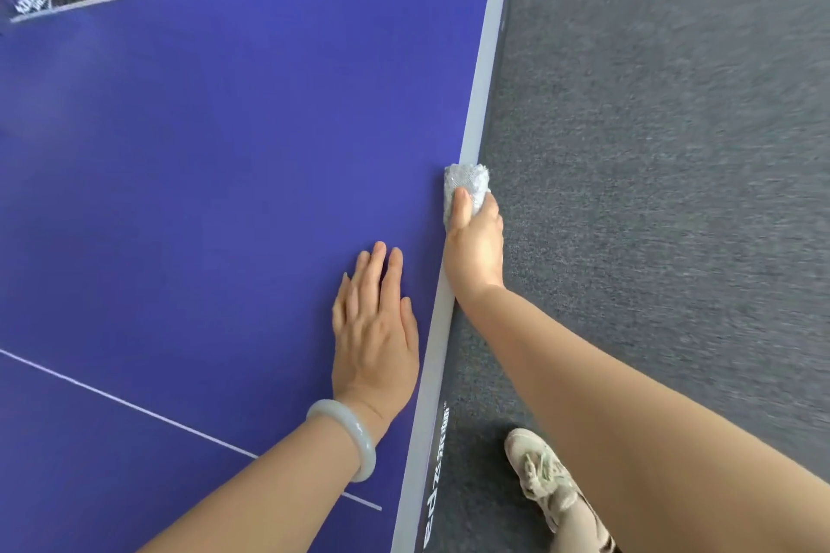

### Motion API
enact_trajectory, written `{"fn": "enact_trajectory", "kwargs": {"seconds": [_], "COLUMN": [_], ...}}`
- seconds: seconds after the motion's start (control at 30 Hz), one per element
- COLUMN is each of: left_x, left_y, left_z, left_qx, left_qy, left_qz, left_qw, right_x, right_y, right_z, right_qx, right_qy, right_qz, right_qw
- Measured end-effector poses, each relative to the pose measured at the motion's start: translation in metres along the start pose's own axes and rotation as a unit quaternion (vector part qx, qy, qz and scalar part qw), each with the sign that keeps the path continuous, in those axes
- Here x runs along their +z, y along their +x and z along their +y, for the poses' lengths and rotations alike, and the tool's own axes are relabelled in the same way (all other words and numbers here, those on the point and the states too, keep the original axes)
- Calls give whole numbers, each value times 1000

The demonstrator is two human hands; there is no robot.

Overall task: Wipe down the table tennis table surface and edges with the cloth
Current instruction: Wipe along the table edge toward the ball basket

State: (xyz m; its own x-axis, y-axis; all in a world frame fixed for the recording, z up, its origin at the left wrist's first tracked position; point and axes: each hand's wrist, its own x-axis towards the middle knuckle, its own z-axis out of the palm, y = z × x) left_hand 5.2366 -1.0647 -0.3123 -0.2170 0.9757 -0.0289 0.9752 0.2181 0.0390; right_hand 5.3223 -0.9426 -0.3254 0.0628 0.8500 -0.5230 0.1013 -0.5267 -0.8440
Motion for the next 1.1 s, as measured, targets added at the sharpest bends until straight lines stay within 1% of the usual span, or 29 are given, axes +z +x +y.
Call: {"fn": "enact_trajectory", "kwargs": {"seconds": [0.2,0.33,0.43,0.6,0.73,0.87,0.93,1.0,1.1], "left_x": [-8,-24,-34,-34,-24,-7,-5,-7,-9], "left_y": [0,20,54,145,230,256,257,255,256], "left_z": [1,-10,-12,16,39,53,54,52,52], "left_qx": [4,64,87,98,63,44,32,25,21], "left_qy": [10,39,13,-27,-80,-84,-99,-104,-101], "left_qz": [-8,-1,0,15,7,14,17,13,8], "left_qw": [1000,997,996,995,995,995,994,994,995], "right_x": [-1,-3,-3,-8,-14,-25,-25,-19,-8], "right_y": [2,1,1,2,9,16,30,53,117], "right_z": [-1,0,1,2,7,5,-4,-22,-65], "right_qx": [-5,-11,-10,-11,-25,-39,-39,-29,-6], "right_qy": [-13,-12,-7,-16,-33,-33,-11,20,49], "right_qz": [-11,-20,-36,-72,-105,-139,-134,-107,-61], "right_qw": [1000,1000,999,997,994,989,990,994,997]}}
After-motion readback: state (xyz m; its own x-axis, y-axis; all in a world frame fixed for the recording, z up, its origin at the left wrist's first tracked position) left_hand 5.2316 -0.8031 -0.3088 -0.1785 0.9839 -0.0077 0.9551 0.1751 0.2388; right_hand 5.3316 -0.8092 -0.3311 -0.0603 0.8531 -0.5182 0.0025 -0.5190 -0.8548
